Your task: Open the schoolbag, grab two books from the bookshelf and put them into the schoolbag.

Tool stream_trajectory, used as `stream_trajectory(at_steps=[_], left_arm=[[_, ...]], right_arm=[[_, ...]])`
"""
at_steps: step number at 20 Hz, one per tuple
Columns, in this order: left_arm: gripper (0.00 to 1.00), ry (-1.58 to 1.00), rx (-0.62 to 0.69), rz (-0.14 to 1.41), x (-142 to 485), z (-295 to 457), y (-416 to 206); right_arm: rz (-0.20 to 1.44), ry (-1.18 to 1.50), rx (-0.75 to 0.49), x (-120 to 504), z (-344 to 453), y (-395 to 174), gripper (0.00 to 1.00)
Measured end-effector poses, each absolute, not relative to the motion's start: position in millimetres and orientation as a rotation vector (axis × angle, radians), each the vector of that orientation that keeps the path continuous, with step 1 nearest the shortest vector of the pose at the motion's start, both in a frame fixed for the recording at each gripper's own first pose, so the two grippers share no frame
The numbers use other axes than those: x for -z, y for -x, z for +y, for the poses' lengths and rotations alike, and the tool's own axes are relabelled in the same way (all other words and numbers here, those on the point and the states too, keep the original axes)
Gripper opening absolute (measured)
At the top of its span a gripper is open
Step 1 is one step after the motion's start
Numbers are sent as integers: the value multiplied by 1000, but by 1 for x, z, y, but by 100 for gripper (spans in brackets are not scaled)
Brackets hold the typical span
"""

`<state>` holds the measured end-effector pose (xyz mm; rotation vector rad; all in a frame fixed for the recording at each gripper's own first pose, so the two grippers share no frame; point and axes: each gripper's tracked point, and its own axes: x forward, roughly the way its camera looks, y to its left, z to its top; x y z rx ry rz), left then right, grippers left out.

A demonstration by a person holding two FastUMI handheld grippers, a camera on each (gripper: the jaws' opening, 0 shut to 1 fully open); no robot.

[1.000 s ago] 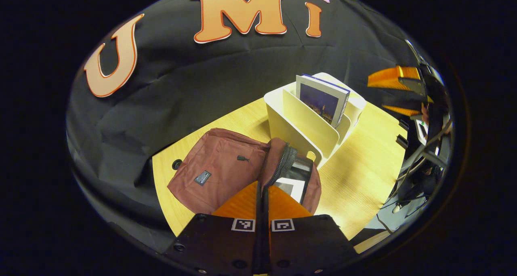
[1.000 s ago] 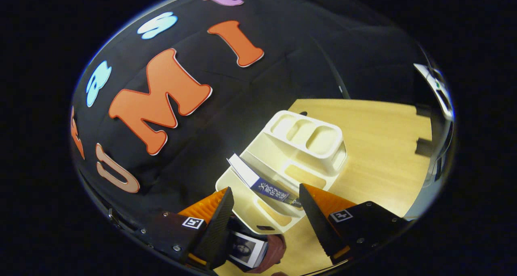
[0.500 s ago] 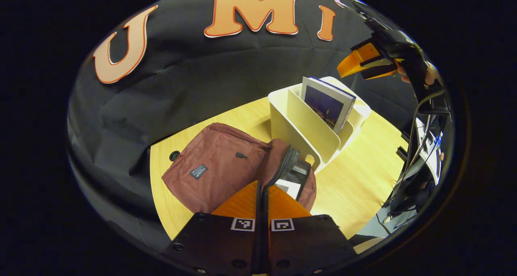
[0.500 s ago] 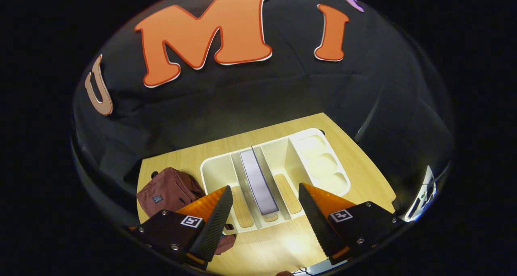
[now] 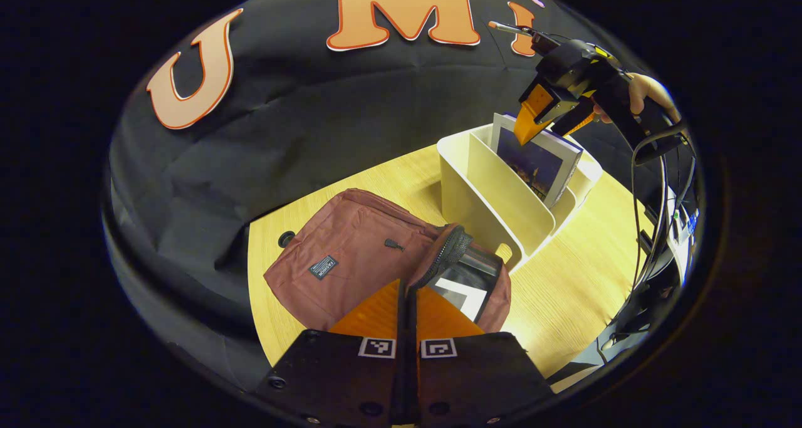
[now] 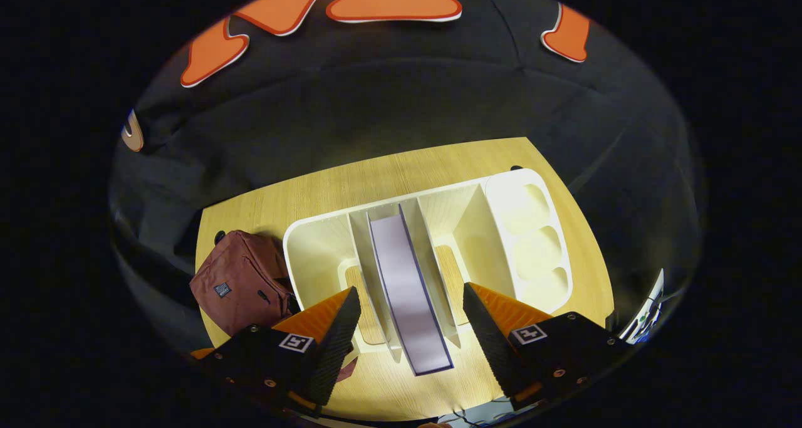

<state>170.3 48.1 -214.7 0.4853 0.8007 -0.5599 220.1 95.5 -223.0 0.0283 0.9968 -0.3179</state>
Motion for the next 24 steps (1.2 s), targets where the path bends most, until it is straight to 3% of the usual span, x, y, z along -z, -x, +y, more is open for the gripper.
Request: stream_trajectory(at_steps=[5, 7, 10, 13, 14, 15, 24], left_arm=[[1, -491, 530, 818, 219, 48, -173], [1, -493, 530, 820, 220, 47, -173], [1, -488, 527, 828, 221, 45, -169], [1, -475, 528, 834, 222, 45, -169], [1, -466, 527, 836, 222, 48, -169], [1, -449, 527, 839, 221, 47, -168], [1, -399, 584, 838, 212, 45, -164]], right_arm=[[1032, -29, 301, 240, 97, -232, 98], [1055, -19, 311, 245, 92, -231, 82], [1059, -16, 301, 247, 90, -229, 40], [1005, -3, 309, 239, 91, -233, 34], [962, -9, 321, 230, 90, -236, 22], [917, -24, 332, 218, 91, -237, 34], [559, -75, 357, 101, 99, -196, 33]])
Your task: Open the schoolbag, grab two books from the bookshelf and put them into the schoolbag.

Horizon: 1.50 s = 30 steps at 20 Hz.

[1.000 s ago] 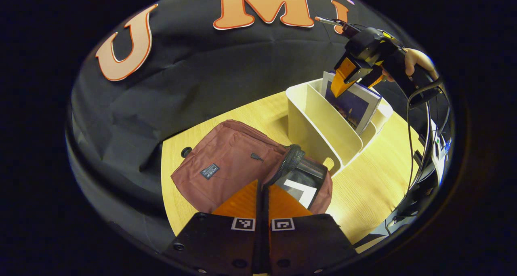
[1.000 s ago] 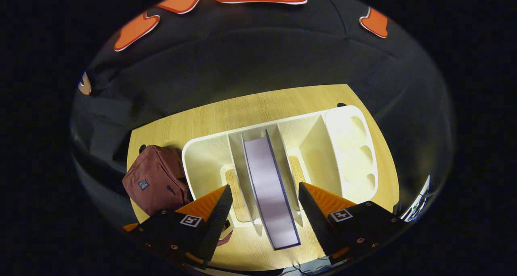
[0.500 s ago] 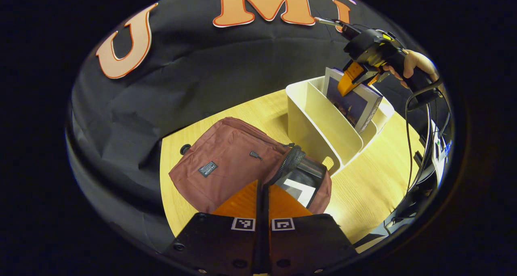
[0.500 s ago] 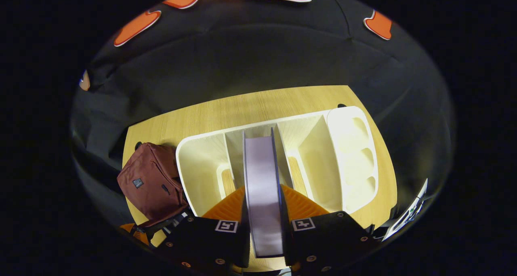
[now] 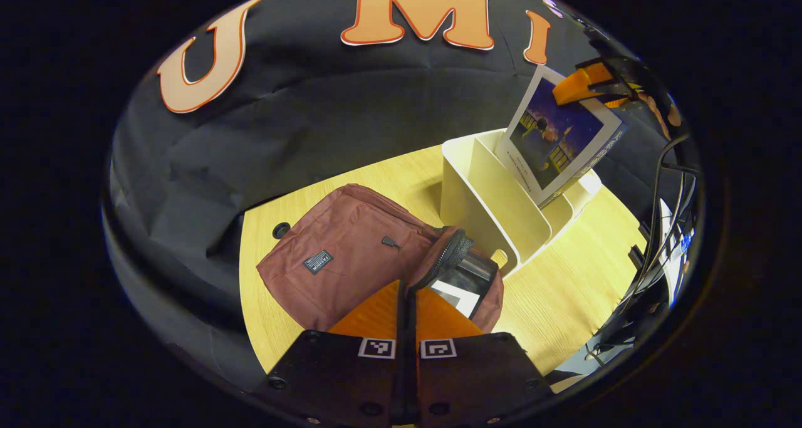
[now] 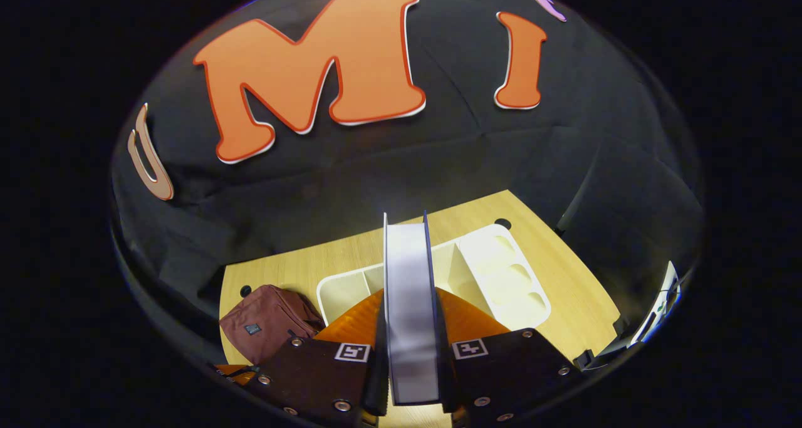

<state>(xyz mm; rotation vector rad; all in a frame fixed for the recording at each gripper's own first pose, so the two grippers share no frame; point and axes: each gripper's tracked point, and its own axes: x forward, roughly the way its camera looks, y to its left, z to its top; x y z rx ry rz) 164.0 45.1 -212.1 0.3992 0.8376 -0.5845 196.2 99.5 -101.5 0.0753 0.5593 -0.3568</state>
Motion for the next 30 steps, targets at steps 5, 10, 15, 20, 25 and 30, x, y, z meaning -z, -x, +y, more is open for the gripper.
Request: stream_trajectory(at_steps=[5, 10, 15, 20, 25, 30], left_arm=[[1, -478, 619, 796, 206, 51, -163], [1, -508, 696, 787, 211, 41, -147], [1, -569, 694, 753, 205, 53, -164], [1, -597, 723, 757, 203, 53, -164], [1, -643, 743, 741, 201, 47, -161], [1, -681, 768, 710, 190, 41, -156]], right_arm=[[382, -33, 444, 46, 96, -151, 31], [300, -292, 396, 41, 118, -91, 31], [311, -659, 318, 100, 130, -49, 31], [364, -938, 235, 174, 149, -19, 30], [429, -1099, 150, 228, 191, -20, 30], [507, -1141, 133, 280, 221, -36, 31]])
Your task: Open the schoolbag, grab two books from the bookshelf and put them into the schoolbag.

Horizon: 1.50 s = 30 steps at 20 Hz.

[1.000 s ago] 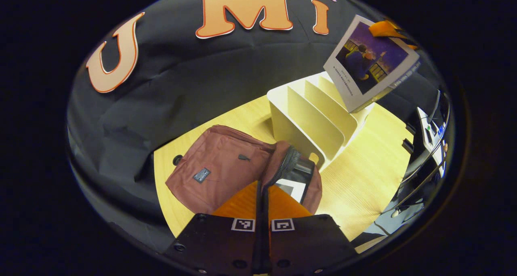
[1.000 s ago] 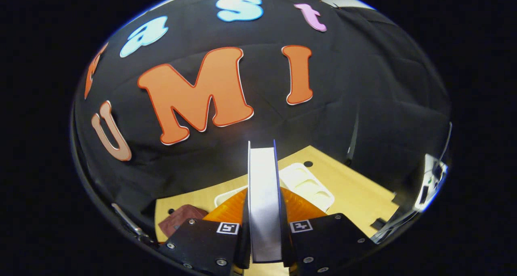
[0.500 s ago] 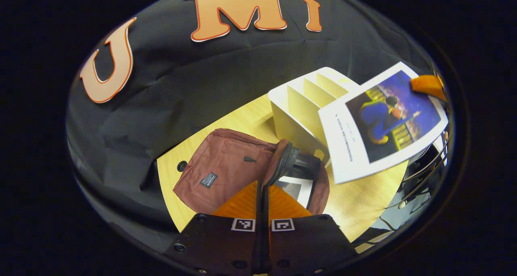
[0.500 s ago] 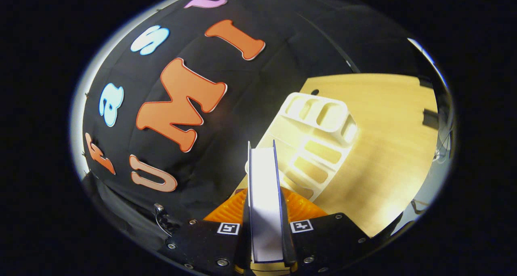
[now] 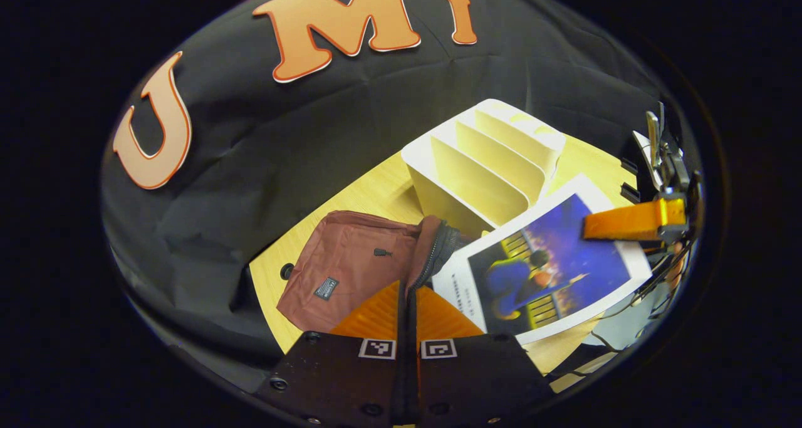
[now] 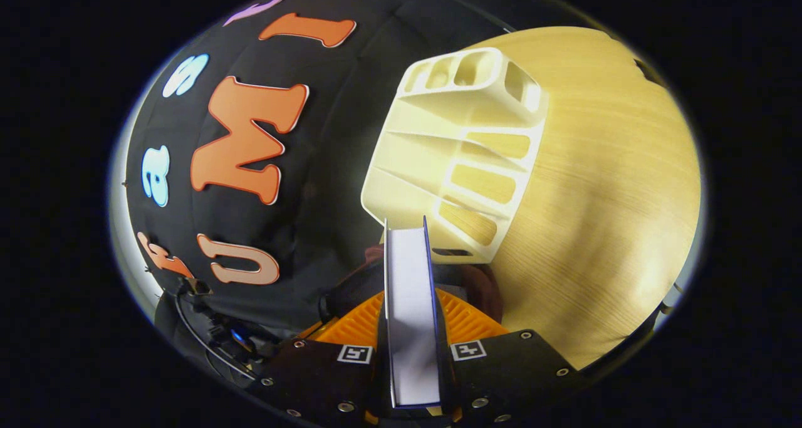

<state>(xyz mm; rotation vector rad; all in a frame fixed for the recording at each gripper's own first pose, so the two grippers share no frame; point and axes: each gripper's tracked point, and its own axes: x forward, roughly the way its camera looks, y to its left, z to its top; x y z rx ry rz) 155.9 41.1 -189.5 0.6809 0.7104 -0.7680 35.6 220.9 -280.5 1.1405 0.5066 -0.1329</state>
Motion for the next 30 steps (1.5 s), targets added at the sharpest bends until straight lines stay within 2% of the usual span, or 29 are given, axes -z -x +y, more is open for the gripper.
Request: stream_trajectory(at_steps=[8, 18, 23, 25, 29, 30], left_arm=[[1, -704, 796, 698, 186, 35, -147], [1, -785, 803, 639, 184, 24, -145], [1, -765, 795, 649, 185, 23, -145], [1, -741, 801, 671, 191, 26, -146], [1, -714, 799, 689, 195, 35, -150], [1, -708, 798, 691, 196, 37, -151]], right_arm=[[541, -1187, 99, 317, 272, -83, 31], [465, -1182, 86, 332, 303, -136, 30], [549, -1174, 100, 350, 330, -143, 33], [641, -1149, 141, 368, 332, -131, 41], [818, -1124, 157, 388, 343, -104, 68], [858, -1117, 160, 390, 345, -97, 85]])
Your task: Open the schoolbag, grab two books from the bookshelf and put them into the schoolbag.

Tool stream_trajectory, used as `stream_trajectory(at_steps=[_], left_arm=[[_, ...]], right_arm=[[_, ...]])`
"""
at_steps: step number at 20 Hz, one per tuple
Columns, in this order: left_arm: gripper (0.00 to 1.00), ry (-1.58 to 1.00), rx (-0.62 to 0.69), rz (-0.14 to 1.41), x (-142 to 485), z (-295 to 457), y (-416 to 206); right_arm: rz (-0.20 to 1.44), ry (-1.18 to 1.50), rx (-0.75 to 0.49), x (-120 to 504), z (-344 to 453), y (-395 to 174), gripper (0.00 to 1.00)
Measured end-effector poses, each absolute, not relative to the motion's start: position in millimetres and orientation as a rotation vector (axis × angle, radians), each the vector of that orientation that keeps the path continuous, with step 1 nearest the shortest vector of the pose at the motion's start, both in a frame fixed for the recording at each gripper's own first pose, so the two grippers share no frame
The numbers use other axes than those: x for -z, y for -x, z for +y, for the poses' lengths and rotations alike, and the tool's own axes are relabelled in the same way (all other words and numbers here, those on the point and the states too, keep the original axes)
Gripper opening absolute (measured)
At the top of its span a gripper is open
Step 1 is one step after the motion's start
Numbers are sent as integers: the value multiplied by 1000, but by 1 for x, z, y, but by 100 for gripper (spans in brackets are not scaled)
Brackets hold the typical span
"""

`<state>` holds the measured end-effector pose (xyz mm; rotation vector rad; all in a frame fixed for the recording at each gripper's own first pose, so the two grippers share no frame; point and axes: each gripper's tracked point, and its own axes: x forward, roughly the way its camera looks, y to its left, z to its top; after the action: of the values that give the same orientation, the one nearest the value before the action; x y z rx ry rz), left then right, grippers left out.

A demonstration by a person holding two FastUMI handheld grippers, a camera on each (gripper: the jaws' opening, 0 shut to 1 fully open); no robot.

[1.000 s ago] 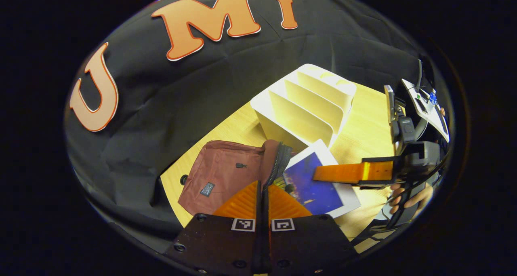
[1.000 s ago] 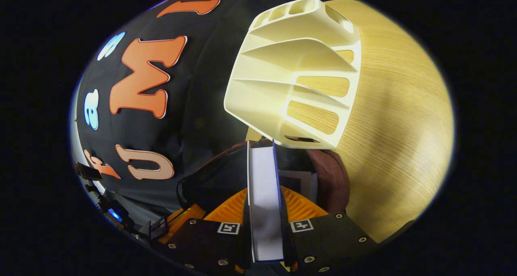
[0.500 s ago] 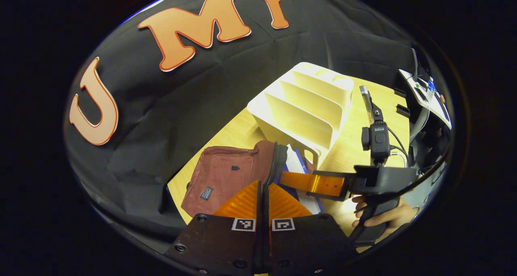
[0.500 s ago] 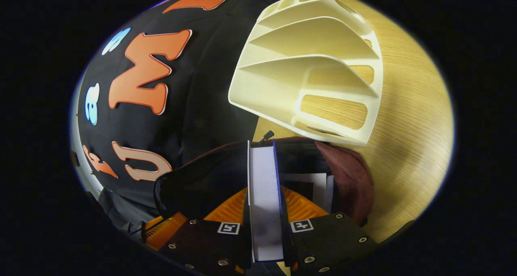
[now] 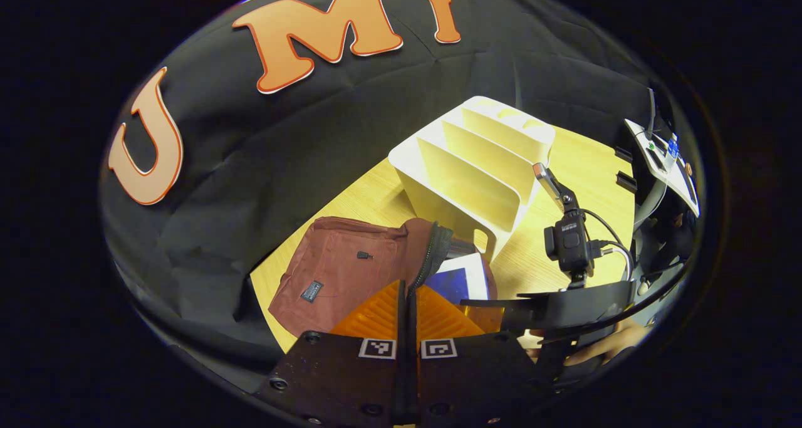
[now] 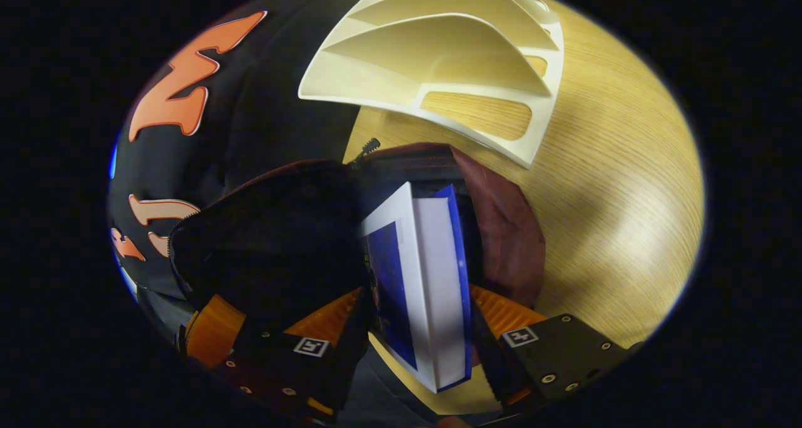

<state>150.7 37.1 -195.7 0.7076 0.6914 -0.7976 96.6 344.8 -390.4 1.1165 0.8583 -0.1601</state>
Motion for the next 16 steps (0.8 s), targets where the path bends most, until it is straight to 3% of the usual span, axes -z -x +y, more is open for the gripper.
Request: stream_trajectory(at_steps=[2, 11, 16], left_arm=[[1, -679, 800, 694, 196, 38, -151], [1, -610, 807, 707, 204, 44, -142], [1, -584, 794, 760, 222, 42, -119]], right_arm=[[909, -1089, 174, 388, 339, -83, 98], [902, -1081, 319, 348, 277, -34, 98], [931, -994, 294, 330, 256, -26, 99]])
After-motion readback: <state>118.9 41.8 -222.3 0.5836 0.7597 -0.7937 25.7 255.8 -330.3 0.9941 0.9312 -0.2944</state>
